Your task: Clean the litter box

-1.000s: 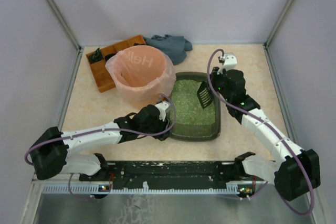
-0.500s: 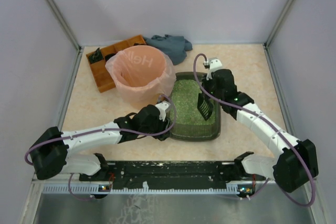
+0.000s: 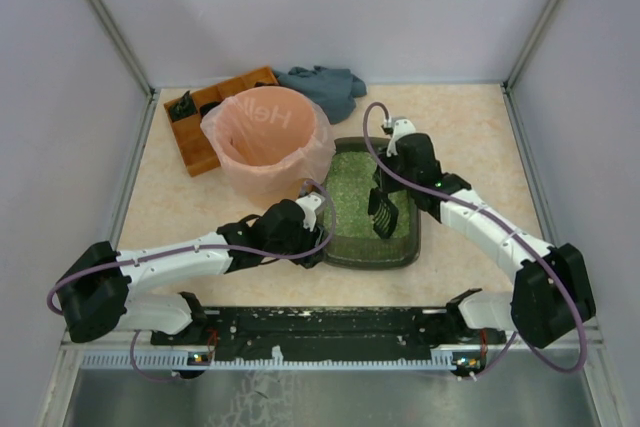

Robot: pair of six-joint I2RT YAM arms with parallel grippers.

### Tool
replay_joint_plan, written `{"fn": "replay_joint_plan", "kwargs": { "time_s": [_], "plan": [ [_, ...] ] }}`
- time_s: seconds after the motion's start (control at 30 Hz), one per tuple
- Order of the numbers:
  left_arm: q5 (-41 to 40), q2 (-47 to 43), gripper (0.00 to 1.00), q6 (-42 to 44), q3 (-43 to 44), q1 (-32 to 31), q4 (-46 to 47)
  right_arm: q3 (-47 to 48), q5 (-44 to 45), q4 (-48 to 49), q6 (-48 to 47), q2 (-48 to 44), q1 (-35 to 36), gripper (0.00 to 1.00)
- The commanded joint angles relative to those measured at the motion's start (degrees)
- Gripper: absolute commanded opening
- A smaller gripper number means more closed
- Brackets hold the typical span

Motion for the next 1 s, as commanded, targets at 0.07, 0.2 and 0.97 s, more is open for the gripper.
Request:
{"fn": "replay_joint_plan", "kwargs": {
  "time_s": [0.07, 0.2, 0.97],
  "plan": [
    [2.1, 1.5, 0.51, 1.1, 1.5, -0.7, 4.4, -5.5, -2.4, 2.2, 7.6, 0.6, 0.7, 0.0],
    [2.1, 1.6, 0.51, 1.1, 1.3, -0.7, 4.5, -10.8, -4.4, 7.0, 14.1, 0.4, 0.6, 0.0],
    [2.9, 2.0, 0.5, 0.8, 1.5, -0.7, 4.5, -29.4, -12.3, 42.5, 46.0, 5.1, -0.7, 0.0]
  ]
}}
